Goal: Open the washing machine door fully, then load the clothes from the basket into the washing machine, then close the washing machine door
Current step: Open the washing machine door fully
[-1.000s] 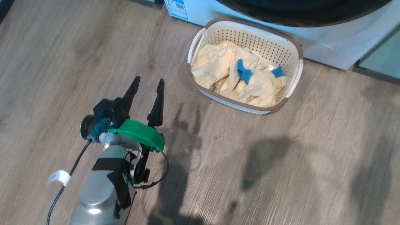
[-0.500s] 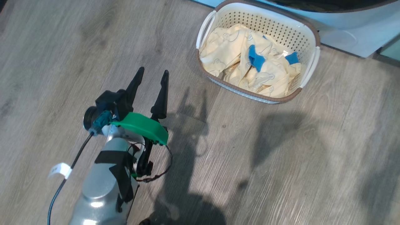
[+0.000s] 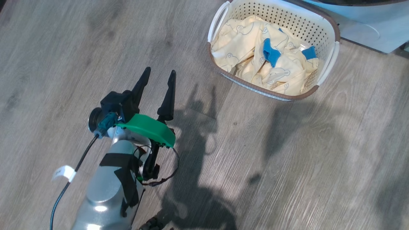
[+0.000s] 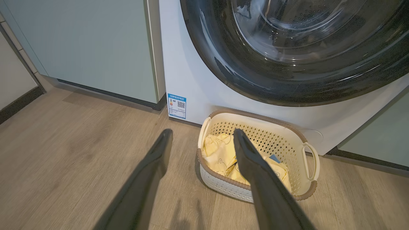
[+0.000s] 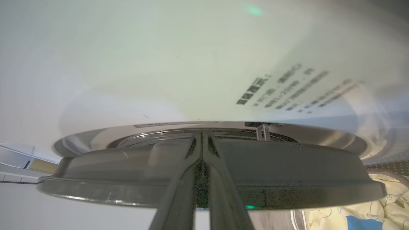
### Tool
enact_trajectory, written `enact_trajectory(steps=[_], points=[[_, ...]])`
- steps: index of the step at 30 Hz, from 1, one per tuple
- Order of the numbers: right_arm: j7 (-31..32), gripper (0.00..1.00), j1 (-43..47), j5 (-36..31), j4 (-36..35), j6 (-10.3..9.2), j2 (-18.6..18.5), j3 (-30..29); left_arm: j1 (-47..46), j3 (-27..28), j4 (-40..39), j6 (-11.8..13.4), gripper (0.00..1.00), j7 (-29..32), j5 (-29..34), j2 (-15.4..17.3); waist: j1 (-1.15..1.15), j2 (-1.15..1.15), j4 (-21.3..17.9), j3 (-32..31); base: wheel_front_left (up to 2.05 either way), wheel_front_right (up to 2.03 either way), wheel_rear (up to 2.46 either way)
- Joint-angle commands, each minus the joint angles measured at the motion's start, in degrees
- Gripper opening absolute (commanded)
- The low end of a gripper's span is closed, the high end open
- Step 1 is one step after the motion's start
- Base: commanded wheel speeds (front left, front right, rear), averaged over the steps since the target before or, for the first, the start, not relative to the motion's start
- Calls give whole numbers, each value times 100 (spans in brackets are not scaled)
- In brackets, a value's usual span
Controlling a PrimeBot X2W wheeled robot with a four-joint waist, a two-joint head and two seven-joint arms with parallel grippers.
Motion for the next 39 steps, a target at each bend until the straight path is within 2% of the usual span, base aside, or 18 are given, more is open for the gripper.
enact_trajectory(steps=[1, 8, 18, 30, 39], points=[[30, 0, -286, -60, -154, 26, -46, 42, -137, 186, -191, 27, 100, -35, -58, 141, 0, 0, 8, 18, 0, 0, 0], [110, 0, -435, -83, -72, 26, -47, 117, -152, 130, -242, 80, 100, -35, -108, 141, 0, 0, 48, 53, 0, 0, 0], [560, 0, -464, -65, -137, 26, -35, 320, -171, 170, -236, 47, 100, -35, -123, 141, 0, 0, 80, 73, 0, 0, 0], [1029, 0, -30, 12, -423, 26, 38, 549, -117, 195, -126, 11, 100, -35, -55, 141, 0, 0, 21, -185, 0, 0, 0], [1398, 0, 543, 149, -679, 26, 209, 704, 50, 286, -3, -156, 100, -35, 138, 141, 0, 0, -71, -593, 0, 0, 0]])
